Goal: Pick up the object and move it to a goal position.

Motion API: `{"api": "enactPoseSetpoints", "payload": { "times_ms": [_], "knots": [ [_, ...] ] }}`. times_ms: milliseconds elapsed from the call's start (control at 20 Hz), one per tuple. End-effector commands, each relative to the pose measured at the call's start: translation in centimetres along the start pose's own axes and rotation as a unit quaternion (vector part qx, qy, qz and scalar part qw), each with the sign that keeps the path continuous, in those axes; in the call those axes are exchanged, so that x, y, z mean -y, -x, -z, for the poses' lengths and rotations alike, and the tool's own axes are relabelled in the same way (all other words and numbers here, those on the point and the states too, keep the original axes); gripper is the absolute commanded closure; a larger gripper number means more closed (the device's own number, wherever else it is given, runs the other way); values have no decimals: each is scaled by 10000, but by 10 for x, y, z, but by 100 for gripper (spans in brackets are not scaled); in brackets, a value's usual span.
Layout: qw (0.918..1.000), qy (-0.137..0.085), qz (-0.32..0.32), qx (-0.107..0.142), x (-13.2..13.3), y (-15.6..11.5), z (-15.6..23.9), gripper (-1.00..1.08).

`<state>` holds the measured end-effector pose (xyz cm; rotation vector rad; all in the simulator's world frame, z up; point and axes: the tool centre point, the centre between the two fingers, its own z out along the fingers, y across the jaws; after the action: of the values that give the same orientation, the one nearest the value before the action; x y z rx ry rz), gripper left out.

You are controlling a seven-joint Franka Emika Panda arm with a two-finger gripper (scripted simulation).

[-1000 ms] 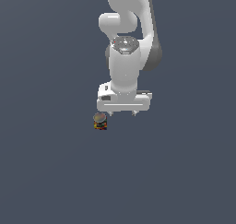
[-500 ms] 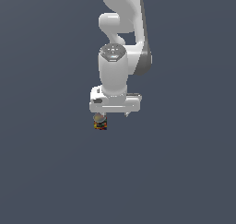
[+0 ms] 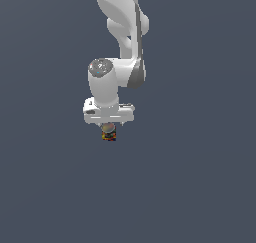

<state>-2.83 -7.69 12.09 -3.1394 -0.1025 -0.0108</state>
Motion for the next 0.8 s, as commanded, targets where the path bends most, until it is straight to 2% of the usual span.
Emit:
{"api": "enactPoseSetpoints", "payload": {
  "times_ms": [0, 500, 750],
  "knots": [
    [10000, 1, 43, 16, -9, 6, -7, -92],
    [10000, 1, 62, 36, -18, 12, -15, -92],
    [10000, 1, 66, 35, -18, 13, -34, -92]
  ]
}}
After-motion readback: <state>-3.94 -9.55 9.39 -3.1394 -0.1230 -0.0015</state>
